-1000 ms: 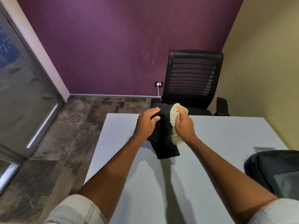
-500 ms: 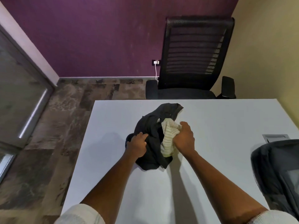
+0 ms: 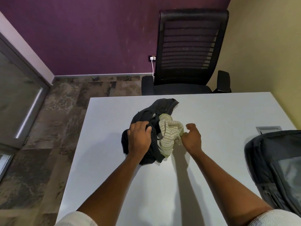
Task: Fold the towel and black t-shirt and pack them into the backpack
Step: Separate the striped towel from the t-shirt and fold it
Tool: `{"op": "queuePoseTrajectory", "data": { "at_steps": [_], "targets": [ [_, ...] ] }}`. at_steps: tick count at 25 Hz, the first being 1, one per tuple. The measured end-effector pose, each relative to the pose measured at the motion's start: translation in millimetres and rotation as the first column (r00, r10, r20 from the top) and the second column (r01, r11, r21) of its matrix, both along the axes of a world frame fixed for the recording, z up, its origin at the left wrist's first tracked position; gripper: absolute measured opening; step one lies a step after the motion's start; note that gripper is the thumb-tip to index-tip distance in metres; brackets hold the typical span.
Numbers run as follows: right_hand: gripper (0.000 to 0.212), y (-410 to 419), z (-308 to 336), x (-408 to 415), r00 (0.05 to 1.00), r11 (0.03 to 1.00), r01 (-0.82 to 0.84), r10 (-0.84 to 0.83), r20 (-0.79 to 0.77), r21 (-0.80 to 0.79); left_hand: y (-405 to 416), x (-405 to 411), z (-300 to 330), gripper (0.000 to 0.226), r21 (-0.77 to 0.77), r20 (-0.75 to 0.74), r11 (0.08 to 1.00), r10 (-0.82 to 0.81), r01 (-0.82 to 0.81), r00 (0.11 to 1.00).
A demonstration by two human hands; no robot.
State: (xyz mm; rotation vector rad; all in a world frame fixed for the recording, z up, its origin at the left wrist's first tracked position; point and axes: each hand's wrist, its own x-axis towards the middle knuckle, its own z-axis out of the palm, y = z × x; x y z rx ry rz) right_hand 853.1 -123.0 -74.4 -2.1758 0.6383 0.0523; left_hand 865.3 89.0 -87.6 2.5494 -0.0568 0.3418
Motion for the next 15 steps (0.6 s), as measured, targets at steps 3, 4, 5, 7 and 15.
{"op": "queuePoseTrajectory", "data": {
  "at_steps": [3, 4, 5, 7, 15],
  "targets": [
    [0.031, 2, 3, -11, 0.993, 0.995, -0.084, 0.080, 0.086, 0.045, -24, -8, 19, 0.026, -0.072, -0.133, 0.995, -0.084, 0.075, 0.987],
    [0.032, 4, 4, -16, 0.987, 0.990, -0.129, 0.122, 0.106, 0.062, -30, -11, 23, 0.027, -0.135, -0.186, 0.985, -0.129, 0.104, 0.974],
    [0.035, 5, 5, -22, 0.977, 0.981, -0.182, 0.173, 0.121, 0.070, -35, -11, 26, 0.027, -0.225, -0.239, 0.968, -0.167, 0.113, 0.956],
    [0.042, 5, 13, -32, 0.958, 0.957, -0.273, 0.260, 0.124, 0.103, -42, -12, 32, 0.023, -0.393, -0.365, 0.917, -0.231, 0.075, 0.902],
    [0.049, -7, 60, -79, 0.963, 0.968, -0.250, 0.245, 0.111, 0.033, -63, -45, 64, 0.012, -0.380, -0.396, 0.913, -0.304, 0.147, 0.867]
  ]
}}
